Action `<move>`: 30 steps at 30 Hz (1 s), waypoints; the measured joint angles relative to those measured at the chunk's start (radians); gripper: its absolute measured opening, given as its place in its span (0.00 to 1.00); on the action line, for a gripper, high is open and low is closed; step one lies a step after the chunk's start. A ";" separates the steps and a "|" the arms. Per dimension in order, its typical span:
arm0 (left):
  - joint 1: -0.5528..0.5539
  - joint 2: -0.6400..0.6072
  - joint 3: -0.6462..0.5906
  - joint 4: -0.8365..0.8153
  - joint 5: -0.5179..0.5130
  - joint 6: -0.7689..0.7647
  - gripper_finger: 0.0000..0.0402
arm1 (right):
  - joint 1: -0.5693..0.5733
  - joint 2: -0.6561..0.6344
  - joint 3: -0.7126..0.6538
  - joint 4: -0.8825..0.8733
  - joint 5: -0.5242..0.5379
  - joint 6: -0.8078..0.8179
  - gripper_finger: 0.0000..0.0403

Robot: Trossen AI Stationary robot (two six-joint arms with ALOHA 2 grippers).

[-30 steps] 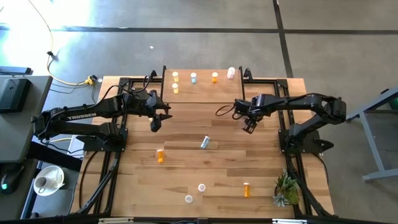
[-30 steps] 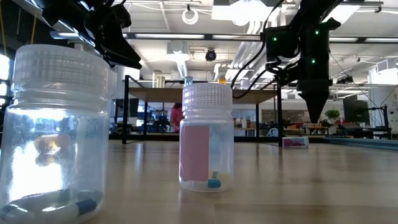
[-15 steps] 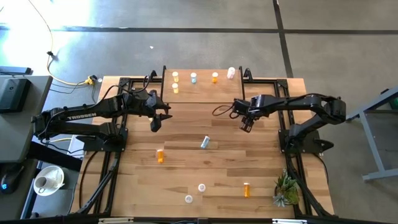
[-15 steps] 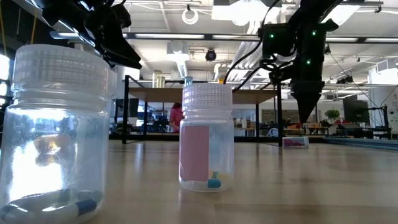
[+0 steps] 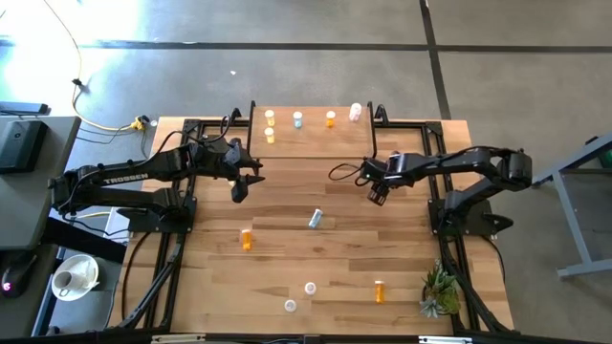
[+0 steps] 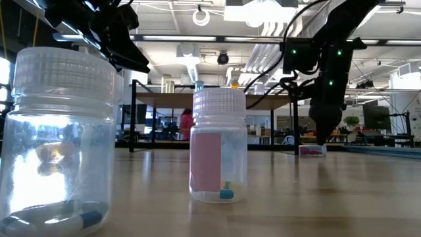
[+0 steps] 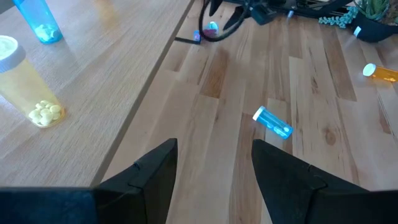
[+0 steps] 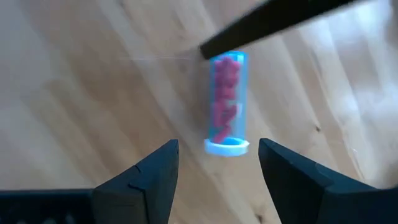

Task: Pick and place medicine bottles onto shelf by color
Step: Put the top blue pill bottle on the shelf aligned with the other blue pill bottle

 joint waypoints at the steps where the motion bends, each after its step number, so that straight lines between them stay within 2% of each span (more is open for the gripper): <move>1: 0.000 0.000 0.000 0.000 0.000 0.000 0.49 | -0.004 0.000 -0.007 0.009 0.011 0.004 0.53; 4: 0.000 0.000 0.000 0.000 0.000 0.000 0.49 | -0.011 0.000 -0.026 0.032 0.034 0.015 0.53; 9: 0.000 0.000 0.000 0.000 0.000 -0.001 0.49 | -0.017 0.000 -0.066 0.121 0.022 0.011 0.53; 21: 0.000 0.000 0.000 0.000 0.000 -0.008 0.49 | -0.019 -0.001 -0.123 0.195 -0.011 0.086 0.52; 30: 0.000 0.000 0.000 0.000 0.000 -0.008 0.49 | -0.018 -0.002 -0.137 0.219 -0.036 0.111 0.36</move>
